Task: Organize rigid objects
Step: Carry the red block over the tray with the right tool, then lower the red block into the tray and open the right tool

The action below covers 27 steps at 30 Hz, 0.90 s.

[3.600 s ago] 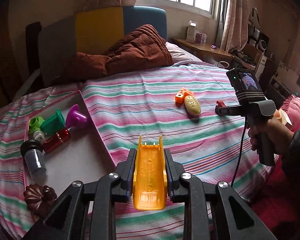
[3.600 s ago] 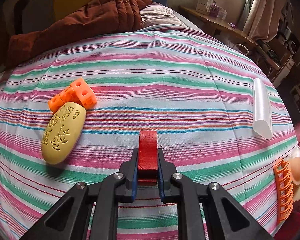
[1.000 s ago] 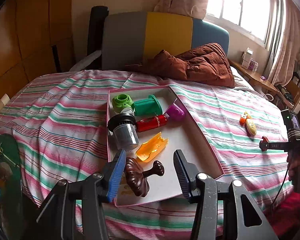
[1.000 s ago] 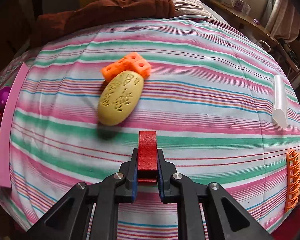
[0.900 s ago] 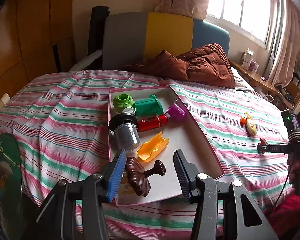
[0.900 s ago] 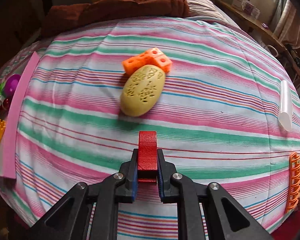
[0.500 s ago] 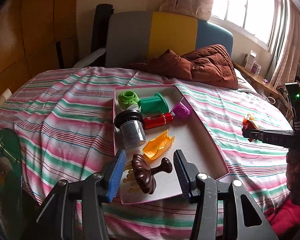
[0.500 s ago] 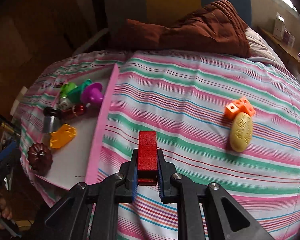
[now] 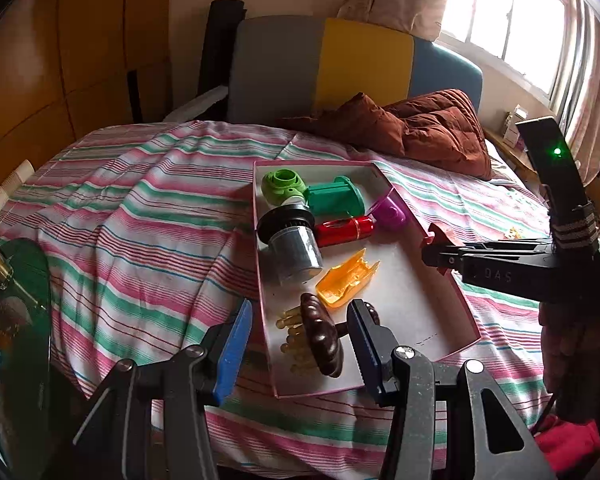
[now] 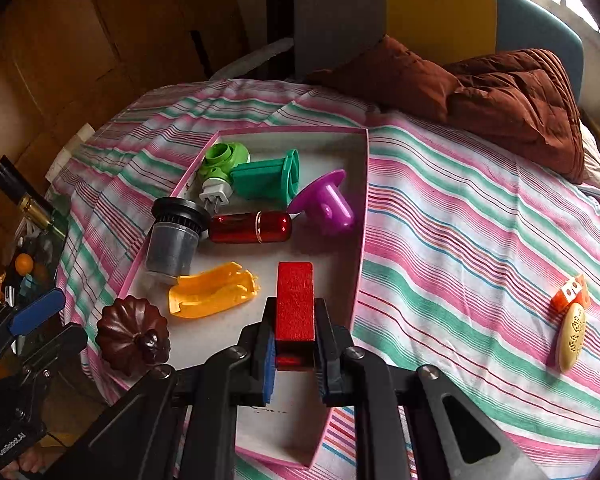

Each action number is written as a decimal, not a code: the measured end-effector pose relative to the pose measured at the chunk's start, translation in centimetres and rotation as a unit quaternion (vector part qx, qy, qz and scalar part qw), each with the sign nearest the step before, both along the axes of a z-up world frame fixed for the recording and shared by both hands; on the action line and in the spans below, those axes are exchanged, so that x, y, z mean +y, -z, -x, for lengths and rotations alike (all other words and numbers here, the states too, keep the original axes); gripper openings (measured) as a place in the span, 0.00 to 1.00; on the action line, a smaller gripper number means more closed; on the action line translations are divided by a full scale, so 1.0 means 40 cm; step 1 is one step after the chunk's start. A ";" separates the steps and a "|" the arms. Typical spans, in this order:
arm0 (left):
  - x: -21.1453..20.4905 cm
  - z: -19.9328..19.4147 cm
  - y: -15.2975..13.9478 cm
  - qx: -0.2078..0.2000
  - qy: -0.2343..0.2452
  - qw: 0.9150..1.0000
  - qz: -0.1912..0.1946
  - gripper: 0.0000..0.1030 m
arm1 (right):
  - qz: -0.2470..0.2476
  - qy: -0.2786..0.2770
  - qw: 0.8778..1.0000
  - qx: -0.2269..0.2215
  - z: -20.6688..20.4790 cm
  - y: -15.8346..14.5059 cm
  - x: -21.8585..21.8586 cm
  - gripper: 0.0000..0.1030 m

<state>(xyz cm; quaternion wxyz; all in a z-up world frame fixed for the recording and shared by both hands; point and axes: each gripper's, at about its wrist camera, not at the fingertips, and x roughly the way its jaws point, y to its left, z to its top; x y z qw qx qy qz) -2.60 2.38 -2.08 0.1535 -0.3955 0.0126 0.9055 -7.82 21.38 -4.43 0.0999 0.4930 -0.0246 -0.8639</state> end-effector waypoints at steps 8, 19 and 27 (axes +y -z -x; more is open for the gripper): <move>-0.034 0.003 0.005 -0.002 -0.020 1.000 0.004 0.49 | -0.016 -0.012 1.000 -0.008 -0.001 0.034 -0.038 0.14; -0.054 0.000 0.009 -0.005 -0.029 0.999 0.012 0.49 | -0.044 -0.024 0.998 -0.022 0.078 0.085 -0.095 0.14; -0.057 0.003 0.011 -0.005 -0.034 0.999 0.017 0.49 | -0.023 -0.028 0.999 -0.017 0.098 0.092 -0.118 0.14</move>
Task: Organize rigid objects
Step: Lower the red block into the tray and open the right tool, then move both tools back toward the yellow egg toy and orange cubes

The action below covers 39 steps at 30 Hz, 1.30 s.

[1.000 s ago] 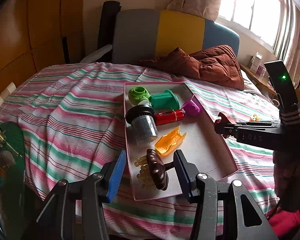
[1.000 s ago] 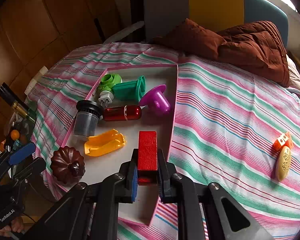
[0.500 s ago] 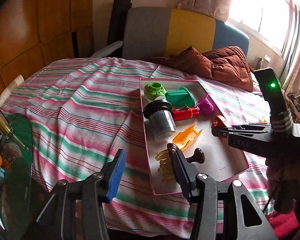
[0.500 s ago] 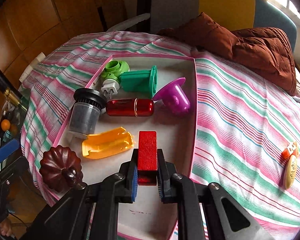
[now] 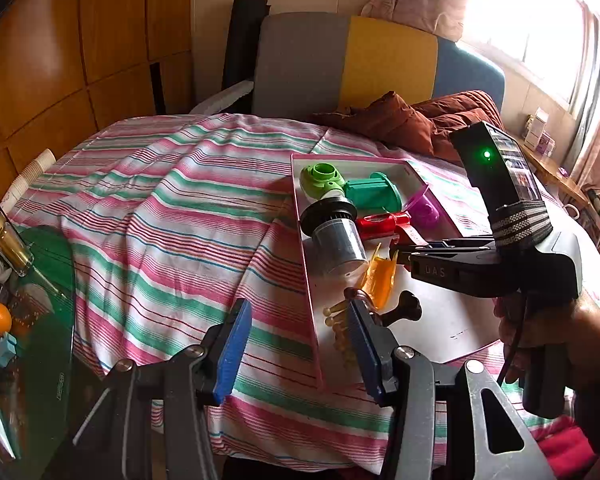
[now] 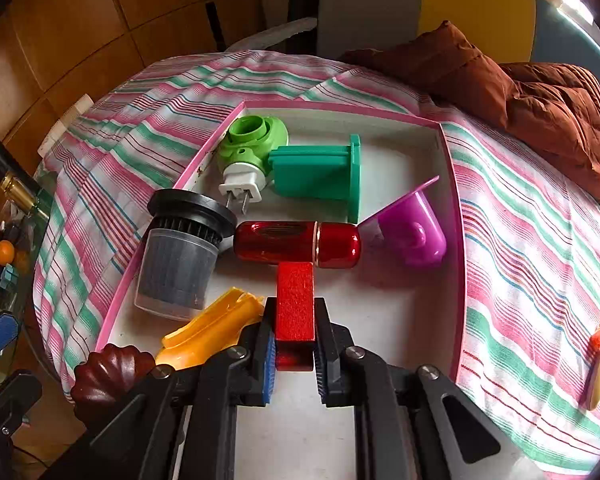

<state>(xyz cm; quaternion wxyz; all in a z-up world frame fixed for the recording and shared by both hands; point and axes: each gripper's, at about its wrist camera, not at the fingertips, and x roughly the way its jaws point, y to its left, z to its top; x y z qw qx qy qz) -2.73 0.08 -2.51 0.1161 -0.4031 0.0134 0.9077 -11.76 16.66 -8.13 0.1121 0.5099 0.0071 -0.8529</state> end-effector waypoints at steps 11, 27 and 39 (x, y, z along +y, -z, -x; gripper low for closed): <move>0.005 -0.011 -0.005 0.002 0.004 1.000 0.003 0.49 | 0.029 0.031 0.999 0.010 -0.019 -0.015 0.035 0.35; 0.039 -0.036 -0.031 0.021 0.024 0.999 0.014 0.49 | 0.016 0.091 0.992 0.084 -0.107 -0.130 0.209 0.37; 0.104 -0.041 -0.046 0.026 0.054 0.998 0.021 0.49 | -0.014 0.222 0.970 0.101 -0.184 -0.146 0.519 0.37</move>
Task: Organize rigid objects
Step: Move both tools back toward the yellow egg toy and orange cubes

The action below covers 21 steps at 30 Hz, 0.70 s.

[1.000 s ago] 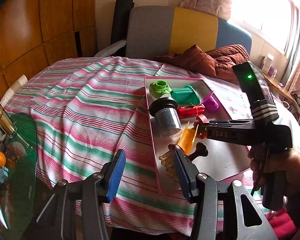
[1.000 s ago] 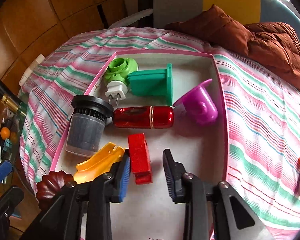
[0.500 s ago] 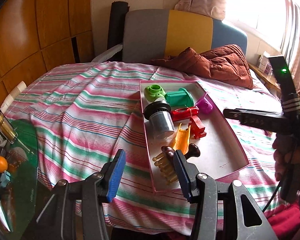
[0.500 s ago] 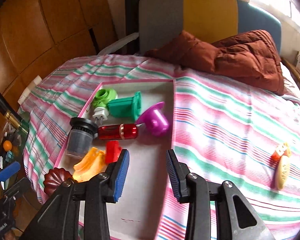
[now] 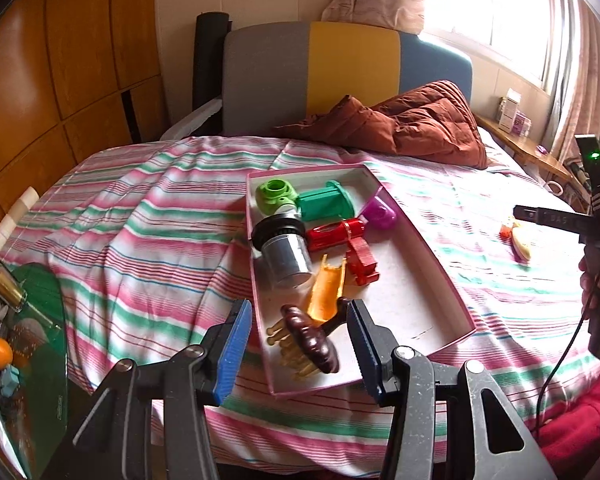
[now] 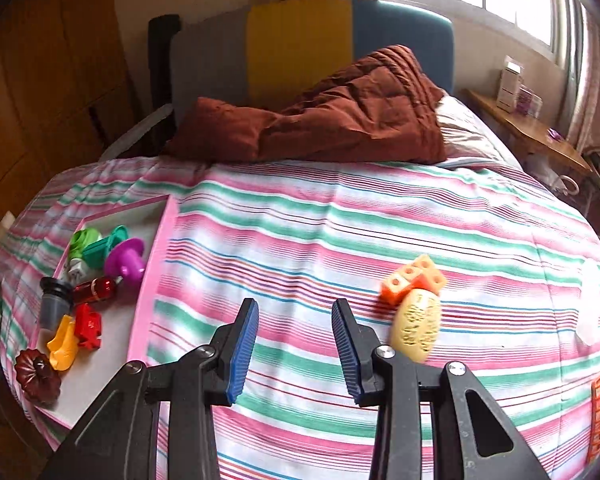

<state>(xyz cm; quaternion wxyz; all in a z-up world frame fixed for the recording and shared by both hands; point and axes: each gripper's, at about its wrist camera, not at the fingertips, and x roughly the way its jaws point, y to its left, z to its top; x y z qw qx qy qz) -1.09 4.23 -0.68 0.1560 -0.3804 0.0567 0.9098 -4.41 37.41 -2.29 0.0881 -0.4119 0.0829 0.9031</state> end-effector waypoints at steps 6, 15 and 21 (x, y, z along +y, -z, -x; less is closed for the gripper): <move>0.043 -0.002 -0.005 0.003 0.019 1.000 0.007 0.49 | 0.016 0.093 0.996 0.003 -0.060 0.020 0.170 0.37; 0.143 0.006 -0.025 0.010 0.059 0.998 0.015 0.54 | 0.104 0.226 0.969 -0.003 -0.144 0.082 0.347 0.37; 0.257 0.005 -0.041 0.006 0.111 0.994 0.009 0.54 | 0.162 0.259 0.952 0.002 -0.164 0.094 0.379 0.37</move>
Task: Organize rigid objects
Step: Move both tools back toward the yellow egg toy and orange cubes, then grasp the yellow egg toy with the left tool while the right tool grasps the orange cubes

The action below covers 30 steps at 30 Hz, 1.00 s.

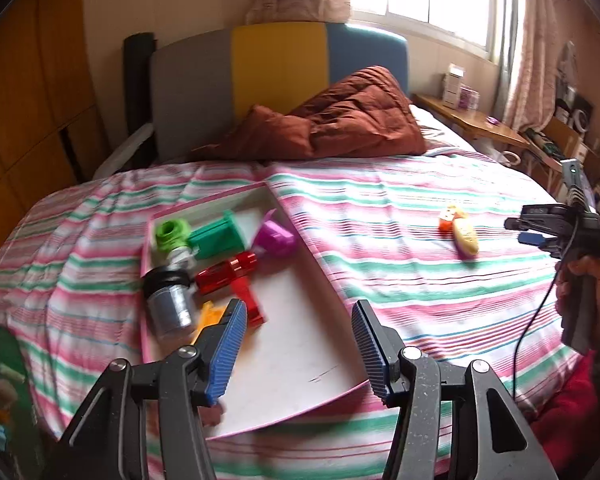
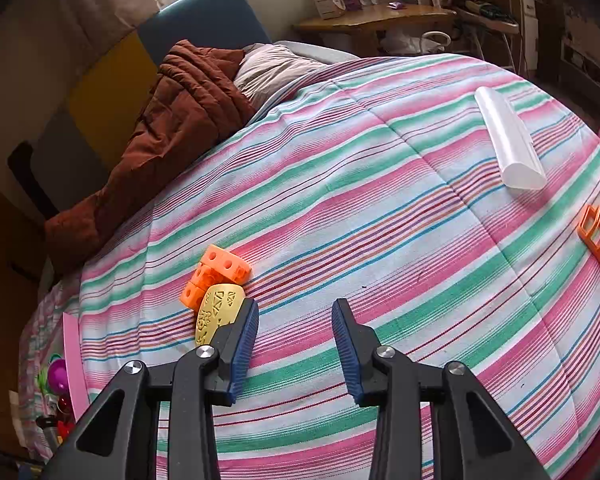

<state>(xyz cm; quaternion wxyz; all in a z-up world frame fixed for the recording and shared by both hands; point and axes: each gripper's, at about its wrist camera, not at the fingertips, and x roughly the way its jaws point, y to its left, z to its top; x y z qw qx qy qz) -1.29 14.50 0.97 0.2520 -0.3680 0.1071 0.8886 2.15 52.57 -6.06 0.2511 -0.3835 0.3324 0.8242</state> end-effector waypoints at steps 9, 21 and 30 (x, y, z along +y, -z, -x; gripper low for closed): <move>0.252 0.015 0.030 -0.029 0.112 0.993 0.007 0.59 | 0.018 0.053 0.998 0.023 -0.039 -0.023 0.052 0.37; 0.546 0.105 0.137 -0.116 0.176 0.977 0.004 0.77 | 0.049 0.062 0.996 0.034 -0.039 -0.018 0.077 0.37; 0.696 0.157 0.212 -0.133 0.185 0.973 0.029 0.77 | 0.070 0.074 0.994 0.040 -0.044 -0.009 0.097 0.41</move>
